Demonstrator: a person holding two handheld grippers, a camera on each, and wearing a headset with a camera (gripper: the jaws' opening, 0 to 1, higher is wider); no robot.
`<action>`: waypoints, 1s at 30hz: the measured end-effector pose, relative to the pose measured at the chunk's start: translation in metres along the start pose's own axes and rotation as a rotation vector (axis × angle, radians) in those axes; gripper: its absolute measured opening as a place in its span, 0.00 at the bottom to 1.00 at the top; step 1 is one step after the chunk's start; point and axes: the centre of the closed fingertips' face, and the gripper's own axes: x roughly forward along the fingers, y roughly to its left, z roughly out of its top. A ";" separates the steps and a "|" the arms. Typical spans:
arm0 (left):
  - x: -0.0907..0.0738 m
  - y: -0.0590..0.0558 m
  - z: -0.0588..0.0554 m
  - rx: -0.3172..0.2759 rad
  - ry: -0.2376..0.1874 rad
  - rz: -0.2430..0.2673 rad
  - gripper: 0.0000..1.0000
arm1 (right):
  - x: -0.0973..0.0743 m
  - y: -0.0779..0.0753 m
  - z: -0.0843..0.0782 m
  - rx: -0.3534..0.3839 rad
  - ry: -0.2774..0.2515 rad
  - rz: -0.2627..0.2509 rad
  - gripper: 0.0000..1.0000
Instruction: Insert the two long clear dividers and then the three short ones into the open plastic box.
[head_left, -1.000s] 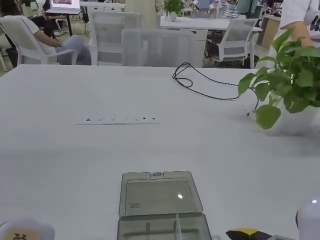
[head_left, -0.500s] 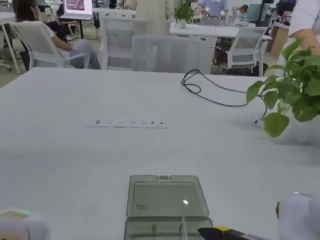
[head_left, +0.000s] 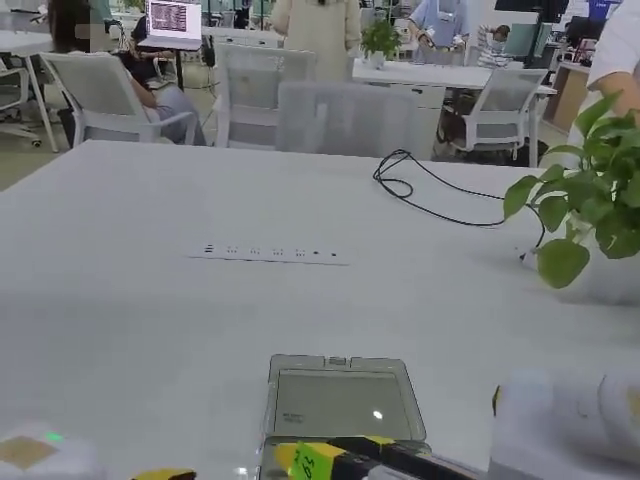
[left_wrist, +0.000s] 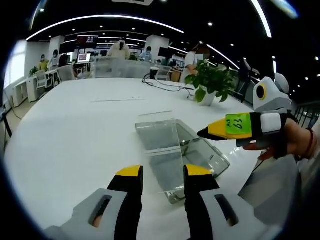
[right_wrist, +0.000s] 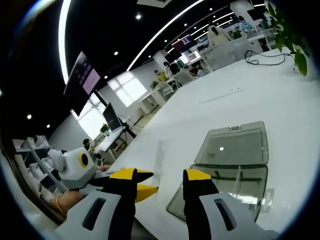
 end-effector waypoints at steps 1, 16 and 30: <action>0.000 -0.004 0.002 0.001 -0.013 -0.018 0.30 | 0.002 0.002 0.000 0.003 -0.003 0.004 0.35; -0.007 -0.019 0.010 -0.035 -0.052 -0.074 0.30 | 0.014 0.006 -0.009 -0.004 0.013 0.010 0.20; -0.013 -0.033 0.017 -0.046 -0.071 -0.108 0.30 | 0.019 0.013 -0.013 0.061 0.013 0.023 0.08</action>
